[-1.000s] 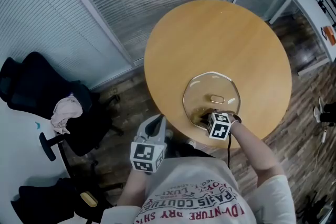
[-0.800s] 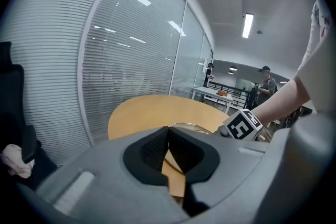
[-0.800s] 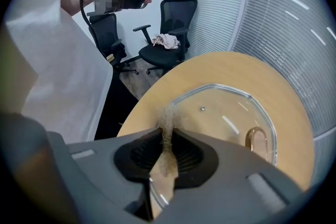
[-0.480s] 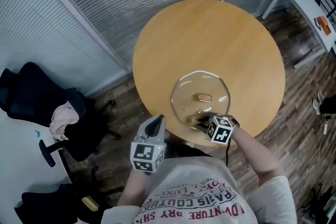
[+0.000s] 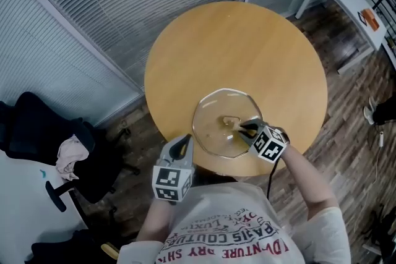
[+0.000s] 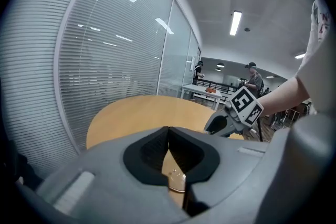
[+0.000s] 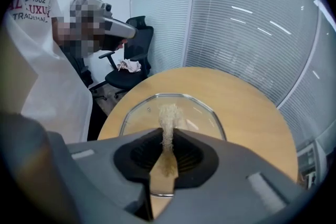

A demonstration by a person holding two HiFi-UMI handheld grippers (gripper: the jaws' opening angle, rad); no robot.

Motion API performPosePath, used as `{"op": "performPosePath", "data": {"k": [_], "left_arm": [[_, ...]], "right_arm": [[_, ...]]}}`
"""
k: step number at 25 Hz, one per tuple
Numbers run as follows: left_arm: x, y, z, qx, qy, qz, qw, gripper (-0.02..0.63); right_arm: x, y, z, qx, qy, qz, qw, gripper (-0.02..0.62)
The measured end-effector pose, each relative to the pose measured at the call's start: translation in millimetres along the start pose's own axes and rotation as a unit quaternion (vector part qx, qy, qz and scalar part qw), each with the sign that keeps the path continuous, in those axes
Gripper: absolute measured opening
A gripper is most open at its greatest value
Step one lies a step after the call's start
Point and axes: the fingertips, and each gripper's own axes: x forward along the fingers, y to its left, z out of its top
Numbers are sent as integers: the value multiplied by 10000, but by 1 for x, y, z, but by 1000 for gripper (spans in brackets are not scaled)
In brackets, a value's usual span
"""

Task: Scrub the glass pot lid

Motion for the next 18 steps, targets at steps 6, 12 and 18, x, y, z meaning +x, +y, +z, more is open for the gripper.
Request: {"op": "performPosePath", "data": {"k": [6,12,18], "left_arm": [[7,10,11,43,-15,27,10000,7],[6,36,5,-40,126,166,9998,8],[6,54,-3,-122,222,257,9993,8]], "right_arm": [[11,-60,-7,-162,408,-556,9975,58],[52,-74,-19,-492,985,-38,9939,58],[74,-70,-13,-1090,1298,552,9840,58]]}}
